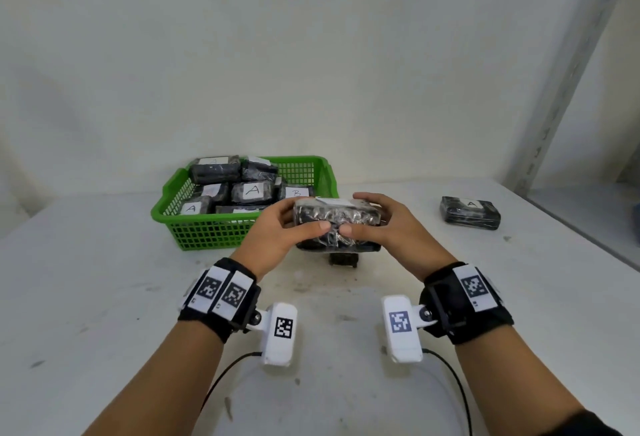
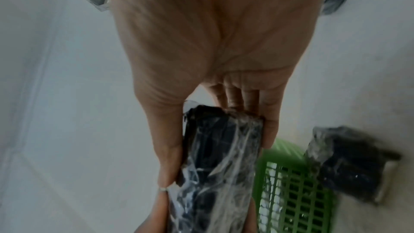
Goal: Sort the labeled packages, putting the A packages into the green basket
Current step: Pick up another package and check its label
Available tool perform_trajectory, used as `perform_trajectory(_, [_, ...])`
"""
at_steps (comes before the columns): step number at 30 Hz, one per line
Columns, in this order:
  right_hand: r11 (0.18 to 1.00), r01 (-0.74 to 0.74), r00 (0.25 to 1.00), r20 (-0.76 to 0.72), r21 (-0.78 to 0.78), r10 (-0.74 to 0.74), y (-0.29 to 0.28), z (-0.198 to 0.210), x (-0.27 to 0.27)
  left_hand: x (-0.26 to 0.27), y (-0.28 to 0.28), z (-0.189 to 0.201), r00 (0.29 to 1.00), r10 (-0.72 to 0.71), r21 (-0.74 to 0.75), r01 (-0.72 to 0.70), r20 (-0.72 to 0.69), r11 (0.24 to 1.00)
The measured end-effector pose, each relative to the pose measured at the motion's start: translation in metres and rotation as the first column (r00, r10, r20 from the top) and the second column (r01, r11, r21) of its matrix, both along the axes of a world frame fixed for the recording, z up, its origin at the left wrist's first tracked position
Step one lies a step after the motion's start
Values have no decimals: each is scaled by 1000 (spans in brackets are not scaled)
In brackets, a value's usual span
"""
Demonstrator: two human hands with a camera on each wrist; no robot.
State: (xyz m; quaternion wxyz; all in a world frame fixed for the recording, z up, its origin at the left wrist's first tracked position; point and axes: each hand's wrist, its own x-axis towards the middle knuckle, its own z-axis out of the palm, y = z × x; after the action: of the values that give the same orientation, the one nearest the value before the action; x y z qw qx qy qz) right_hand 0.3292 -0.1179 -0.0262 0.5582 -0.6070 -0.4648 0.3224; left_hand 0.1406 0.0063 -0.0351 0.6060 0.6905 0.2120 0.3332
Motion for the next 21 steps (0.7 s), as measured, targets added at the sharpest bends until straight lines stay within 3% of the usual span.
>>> perform_trajectory(6, [997, 9, 999, -36, 81, -7, 33, 8, -30, -32, 13, 1, 996, 47, -53, -43, 72, 998])
perform_trajectory(11, [993, -100, 990, -98, 59, 105, 59, 3, -47, -56, 26, 1, 975, 161, -106, -146, 152, 984])
perform_trajectory(15, [989, -130, 986, -93, 68, 136, 65, 1, -54, -68, 30, -5, 980, 119, -170, -91, 160, 981])
perform_trajectory(21, [993, -114, 990, -83, 43, 117, 72, -11, -55, -68, 32, -13, 981, 139, -115, -123, 135, 986])
